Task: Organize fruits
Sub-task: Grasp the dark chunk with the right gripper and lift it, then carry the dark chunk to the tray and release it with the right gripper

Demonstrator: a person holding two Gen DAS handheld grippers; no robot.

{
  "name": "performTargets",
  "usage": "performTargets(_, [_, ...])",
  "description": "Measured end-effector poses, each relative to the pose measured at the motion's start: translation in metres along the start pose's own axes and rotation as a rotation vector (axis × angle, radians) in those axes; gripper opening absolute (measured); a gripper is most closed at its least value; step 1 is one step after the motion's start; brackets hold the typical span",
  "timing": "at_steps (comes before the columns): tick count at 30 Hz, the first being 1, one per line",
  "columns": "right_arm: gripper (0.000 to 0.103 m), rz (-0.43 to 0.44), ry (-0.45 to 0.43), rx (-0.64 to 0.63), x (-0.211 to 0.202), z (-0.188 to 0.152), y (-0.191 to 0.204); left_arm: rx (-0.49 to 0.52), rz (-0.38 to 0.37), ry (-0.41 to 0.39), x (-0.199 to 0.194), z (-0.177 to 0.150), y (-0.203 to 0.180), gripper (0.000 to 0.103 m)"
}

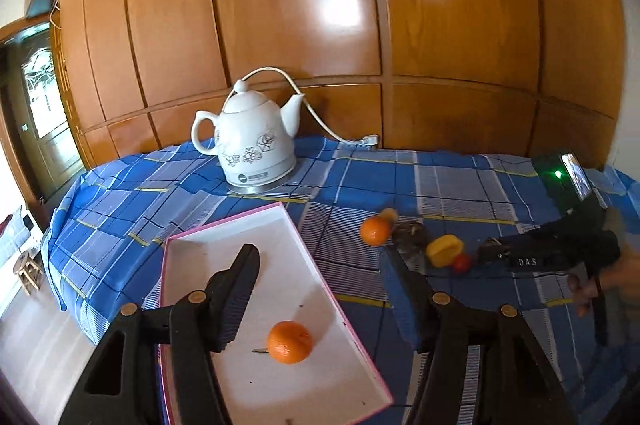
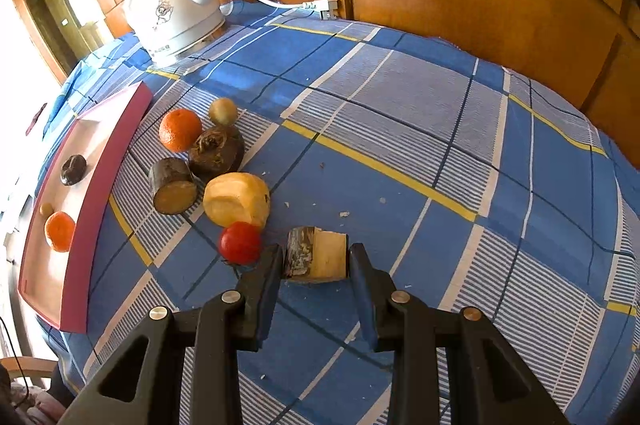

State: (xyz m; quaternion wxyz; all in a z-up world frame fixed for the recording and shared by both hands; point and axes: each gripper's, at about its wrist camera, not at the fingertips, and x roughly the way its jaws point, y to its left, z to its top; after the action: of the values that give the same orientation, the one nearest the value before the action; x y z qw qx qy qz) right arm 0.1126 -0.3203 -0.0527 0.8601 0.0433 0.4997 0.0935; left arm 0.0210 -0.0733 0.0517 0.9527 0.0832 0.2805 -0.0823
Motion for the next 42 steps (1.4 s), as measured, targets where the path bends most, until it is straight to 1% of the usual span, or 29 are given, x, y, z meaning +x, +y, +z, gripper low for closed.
performTargets(12, [0.034, 0.012, -0.042, 0.003, -0.014, 0.006, 0.001, 0.034, -0.003, 0.007, -0.005, -0.004, -0.009, 0.063])
performTargets(21, [0.034, 0.051, -0.071, -0.005, -0.025, 0.008, 0.009, 0.035, 0.001, 0.016, -0.006, -0.007, -0.009, 0.063])
performTargets(27, [0.034, 0.078, -0.069, -0.040, -0.026, 0.006, 0.026, 0.020, 0.004, 0.030, -0.004, -0.013, -0.002, 0.063])
performTargets(39, [0.034, 0.104, -0.041, -0.090, -0.027, -0.001, 0.053, -0.020, 0.024, 0.050, 0.000, -0.022, 0.018, 0.063])
performTargets(42, [0.034, 0.149, -0.043, -0.086, -0.029, 0.000, 0.067, -0.034, 0.028, 0.058, 0.002, -0.024, 0.024, 0.063])
